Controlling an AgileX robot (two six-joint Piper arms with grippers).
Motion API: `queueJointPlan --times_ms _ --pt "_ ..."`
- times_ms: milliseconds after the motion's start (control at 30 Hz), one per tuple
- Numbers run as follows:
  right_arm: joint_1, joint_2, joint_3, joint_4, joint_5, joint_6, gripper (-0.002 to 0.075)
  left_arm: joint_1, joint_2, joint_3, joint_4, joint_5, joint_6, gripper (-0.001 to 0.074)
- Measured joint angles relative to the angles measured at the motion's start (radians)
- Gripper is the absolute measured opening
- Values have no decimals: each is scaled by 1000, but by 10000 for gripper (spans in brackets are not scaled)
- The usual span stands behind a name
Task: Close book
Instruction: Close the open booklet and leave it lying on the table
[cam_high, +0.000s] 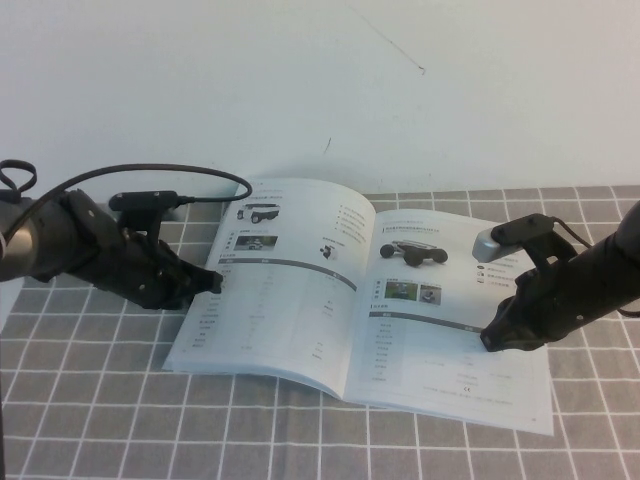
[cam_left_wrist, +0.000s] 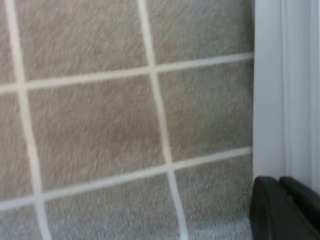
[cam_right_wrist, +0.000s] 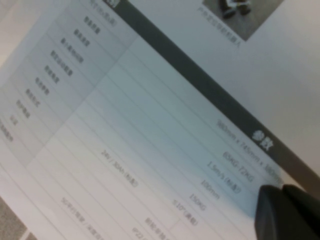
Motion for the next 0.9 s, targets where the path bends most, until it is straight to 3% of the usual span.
queueJointPlan --times_ms 433,900 --pt "0 11 0 0 -1 0 -3 -34 2 -6 -57 -16 14 -4" --pt "-8 49 -22 15 35 -4 -3 -34 6 -5 -581 141 349 -4"
